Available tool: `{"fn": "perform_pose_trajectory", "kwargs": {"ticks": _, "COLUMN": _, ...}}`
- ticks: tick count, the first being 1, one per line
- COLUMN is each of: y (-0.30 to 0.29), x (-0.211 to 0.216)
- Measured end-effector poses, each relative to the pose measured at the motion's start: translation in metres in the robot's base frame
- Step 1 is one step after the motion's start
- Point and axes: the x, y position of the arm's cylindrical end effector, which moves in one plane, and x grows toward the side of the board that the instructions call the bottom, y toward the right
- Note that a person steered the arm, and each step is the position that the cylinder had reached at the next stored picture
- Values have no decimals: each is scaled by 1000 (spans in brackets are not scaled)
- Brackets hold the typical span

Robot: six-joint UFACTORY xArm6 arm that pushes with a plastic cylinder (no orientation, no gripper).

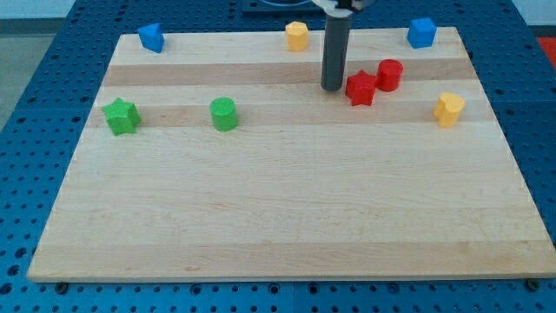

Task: Slide red star towards bottom right

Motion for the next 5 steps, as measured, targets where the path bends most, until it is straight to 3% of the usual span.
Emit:
{"fn": "perform_pose_trajectory", "kwargs": {"ticks": 1, "y": 21, "x": -16}}
{"fn": "perform_pose_trajectory", "kwargs": {"ticks": 2, "y": 42, "x": -2}}
{"fn": "perform_pose_trajectory", "kwargs": {"ticks": 5, "y": 57, "x": 87}}
